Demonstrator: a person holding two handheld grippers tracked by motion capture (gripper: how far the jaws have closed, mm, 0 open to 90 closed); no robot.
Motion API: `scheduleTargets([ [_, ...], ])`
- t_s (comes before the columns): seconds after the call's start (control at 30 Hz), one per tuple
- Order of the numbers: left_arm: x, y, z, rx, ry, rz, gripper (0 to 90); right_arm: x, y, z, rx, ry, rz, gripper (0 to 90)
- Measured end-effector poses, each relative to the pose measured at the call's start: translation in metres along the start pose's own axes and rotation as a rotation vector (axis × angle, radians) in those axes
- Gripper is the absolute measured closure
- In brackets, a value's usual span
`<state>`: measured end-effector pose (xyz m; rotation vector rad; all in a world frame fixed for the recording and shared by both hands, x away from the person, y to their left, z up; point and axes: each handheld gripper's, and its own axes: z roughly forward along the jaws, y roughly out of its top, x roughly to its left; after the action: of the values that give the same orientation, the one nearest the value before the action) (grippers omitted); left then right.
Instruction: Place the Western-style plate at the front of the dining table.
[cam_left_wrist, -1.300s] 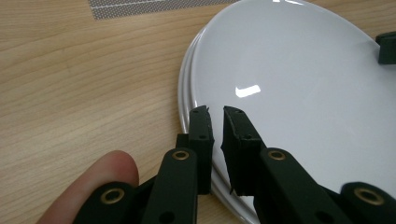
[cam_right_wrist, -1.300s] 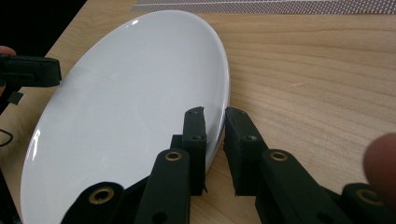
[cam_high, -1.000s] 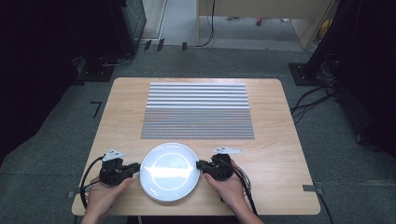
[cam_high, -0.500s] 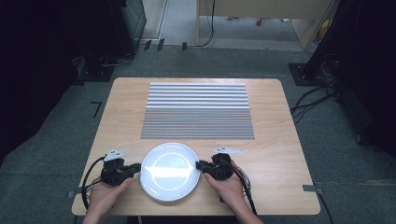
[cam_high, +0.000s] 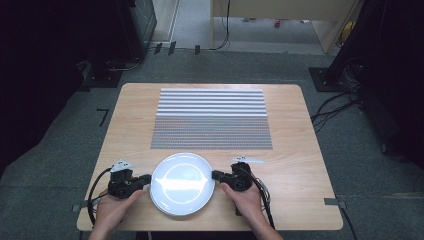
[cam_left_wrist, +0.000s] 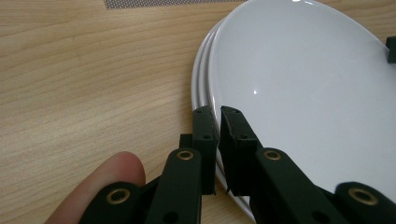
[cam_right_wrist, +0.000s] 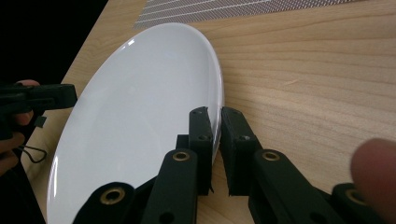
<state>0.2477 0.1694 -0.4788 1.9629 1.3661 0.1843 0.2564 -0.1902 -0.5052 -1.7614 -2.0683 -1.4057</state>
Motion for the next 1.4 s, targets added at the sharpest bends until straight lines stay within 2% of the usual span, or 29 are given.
scheduleTargets([
  [0.27, -0.001, 0.0, 0.001, -0.004, 0.007, 0.002, 84.9, -0.004, 0.001, -0.001, 0.016, 0.029, 0.068, 83.9],
  [0.43, -0.002, 0.0, 0.001, -0.005, 0.011, 0.006, 84.8, -0.005, 0.002, -0.002, 0.009, 0.041, 0.084, 84.4],
  [0.63, -0.004, 0.0, 0.003, -0.004, 0.007, 0.012, 83.9, -0.007, 0.003, -0.004, -0.005, 0.033, 0.103, 85.8],
  [0.97, -0.007, 0.0, 0.005, -0.007, 0.002, 0.023, 82.9, -0.009, 0.005, -0.008, -0.03, 0.029, 0.106, 86.8],
  [1.4, -0.012, 0.0, 0.01, 0.005, -0.026, 0.022, 79.3, -0.014, 0.009, -0.016, -0.042, 0.018, 0.103, 86.6],
])
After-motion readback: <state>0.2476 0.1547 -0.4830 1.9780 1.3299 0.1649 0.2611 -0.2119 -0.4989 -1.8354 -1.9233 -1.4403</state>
